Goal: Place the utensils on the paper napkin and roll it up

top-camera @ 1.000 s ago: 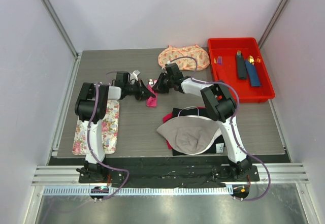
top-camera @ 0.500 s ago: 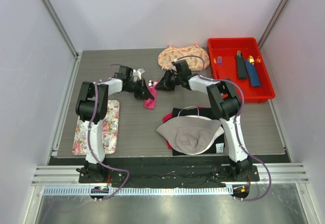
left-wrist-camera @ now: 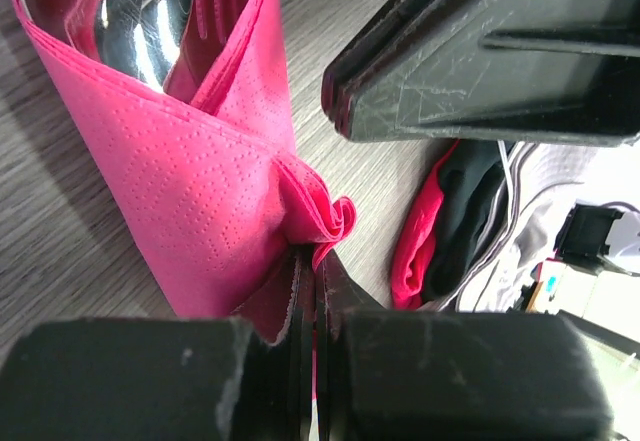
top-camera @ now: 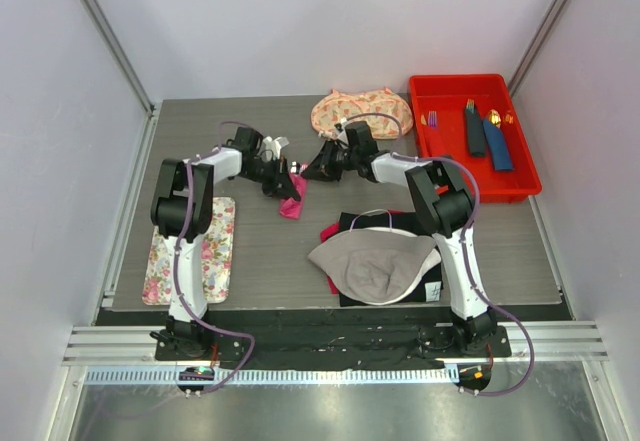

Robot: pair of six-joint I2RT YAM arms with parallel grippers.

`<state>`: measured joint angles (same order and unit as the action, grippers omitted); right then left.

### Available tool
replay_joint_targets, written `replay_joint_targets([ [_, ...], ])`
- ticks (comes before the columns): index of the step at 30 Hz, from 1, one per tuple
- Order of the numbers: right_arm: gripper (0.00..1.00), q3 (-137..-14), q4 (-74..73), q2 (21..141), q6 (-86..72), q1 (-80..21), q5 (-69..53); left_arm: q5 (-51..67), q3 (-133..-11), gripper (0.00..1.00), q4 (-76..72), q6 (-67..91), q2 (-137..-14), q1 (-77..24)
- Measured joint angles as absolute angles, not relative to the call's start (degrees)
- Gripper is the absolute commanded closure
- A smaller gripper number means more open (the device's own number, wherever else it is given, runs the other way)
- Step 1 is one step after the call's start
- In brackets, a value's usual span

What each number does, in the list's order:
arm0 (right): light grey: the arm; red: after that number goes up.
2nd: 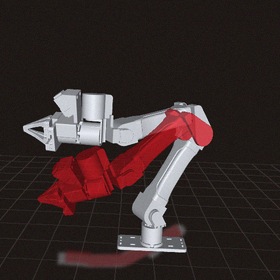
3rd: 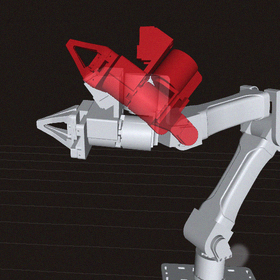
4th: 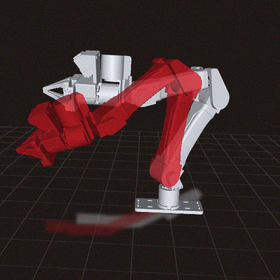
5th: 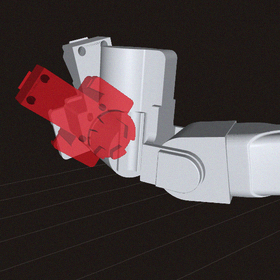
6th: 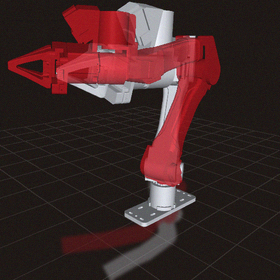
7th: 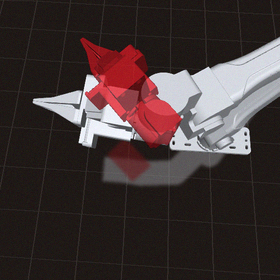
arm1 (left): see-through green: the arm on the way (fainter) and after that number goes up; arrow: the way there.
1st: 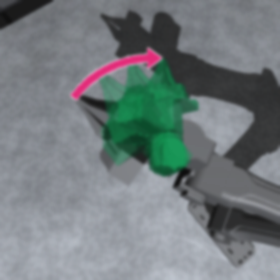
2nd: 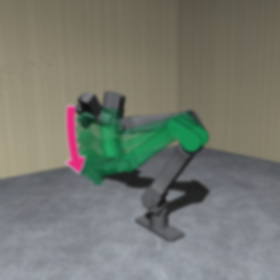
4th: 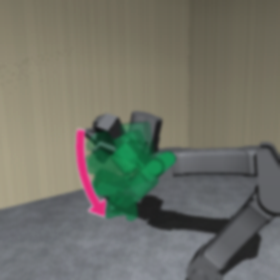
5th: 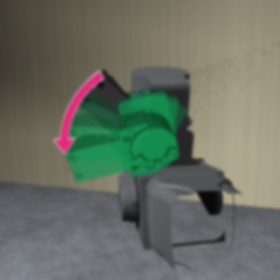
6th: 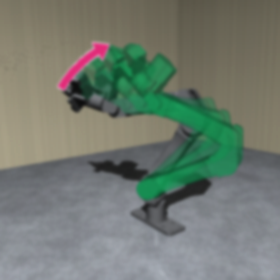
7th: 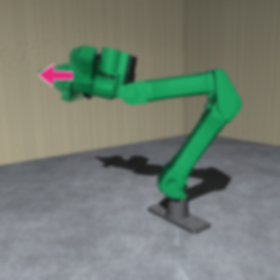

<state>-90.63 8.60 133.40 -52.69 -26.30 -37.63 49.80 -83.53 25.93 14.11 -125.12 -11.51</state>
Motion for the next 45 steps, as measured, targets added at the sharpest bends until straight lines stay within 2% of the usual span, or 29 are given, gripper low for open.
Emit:
replay_joint_targets([
  [16,0.88,-90.63,9.15,135.74,-51.86,-27.92,-36.03,50.48,-84.01,0.98,28.18,11.0,-125.23,-11.49],
  [28,0.94,-90.52,9.19,135.81,-50.96,-28.18,-35.14,51.92,-80.51,0.97,24.21,12.08,-122.96,-11.44],
  [45,0.96,-90.87,8.29,135.68,-50.3,-28.58,-33.54,53.15,-80.29,0.96,19.33,16.14,-122.26,-13.65],
])
